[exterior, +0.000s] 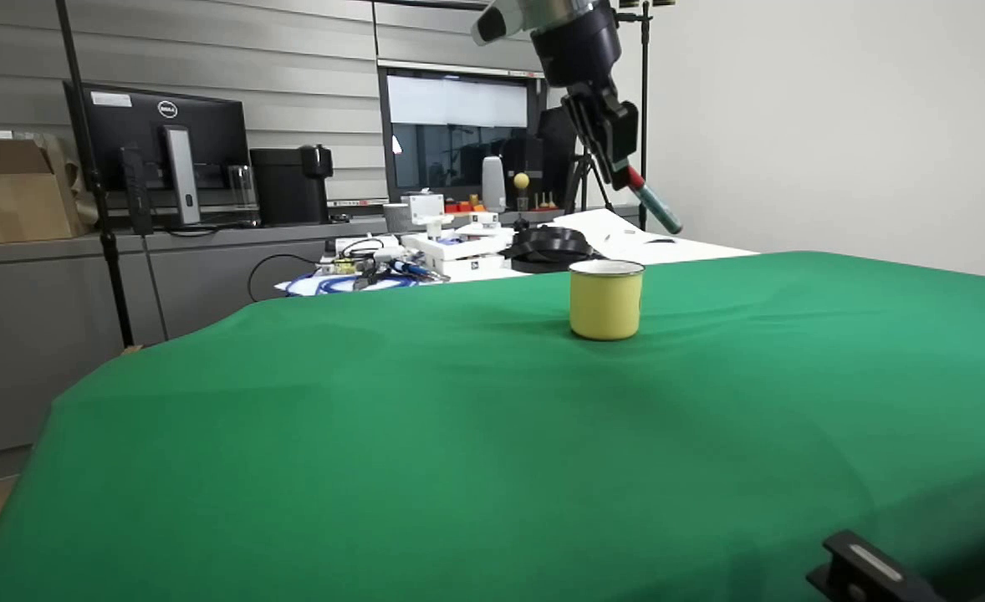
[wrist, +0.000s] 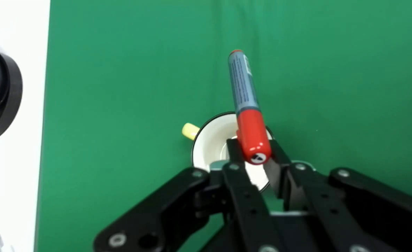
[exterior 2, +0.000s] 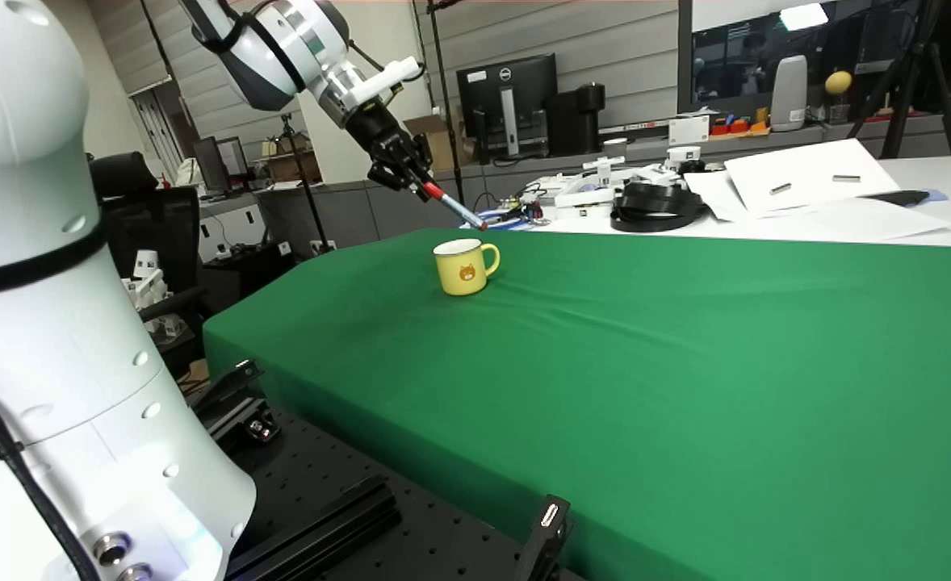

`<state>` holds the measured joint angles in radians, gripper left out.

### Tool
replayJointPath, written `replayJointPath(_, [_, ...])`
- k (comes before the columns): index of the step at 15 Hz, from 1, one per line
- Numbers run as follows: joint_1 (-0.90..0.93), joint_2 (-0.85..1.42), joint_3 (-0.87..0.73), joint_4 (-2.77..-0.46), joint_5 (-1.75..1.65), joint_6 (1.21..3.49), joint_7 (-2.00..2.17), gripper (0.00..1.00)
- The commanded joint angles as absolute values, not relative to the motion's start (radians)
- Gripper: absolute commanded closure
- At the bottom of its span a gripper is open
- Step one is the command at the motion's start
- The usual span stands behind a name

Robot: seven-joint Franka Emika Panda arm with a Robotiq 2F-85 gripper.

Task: Remove the marker from the mug.

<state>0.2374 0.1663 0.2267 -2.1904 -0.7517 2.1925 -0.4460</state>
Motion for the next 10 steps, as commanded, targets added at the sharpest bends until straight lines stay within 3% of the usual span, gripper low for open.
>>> replayJointPath(1, [0.223, 0.151, 0.21, -2.28, -0.801, 2.22, -0.384, 0.94])
replayJointPath(10, [0.208, 0.246, 0.192, -2.405, -0.905, 2.252, -0.282, 0.94])
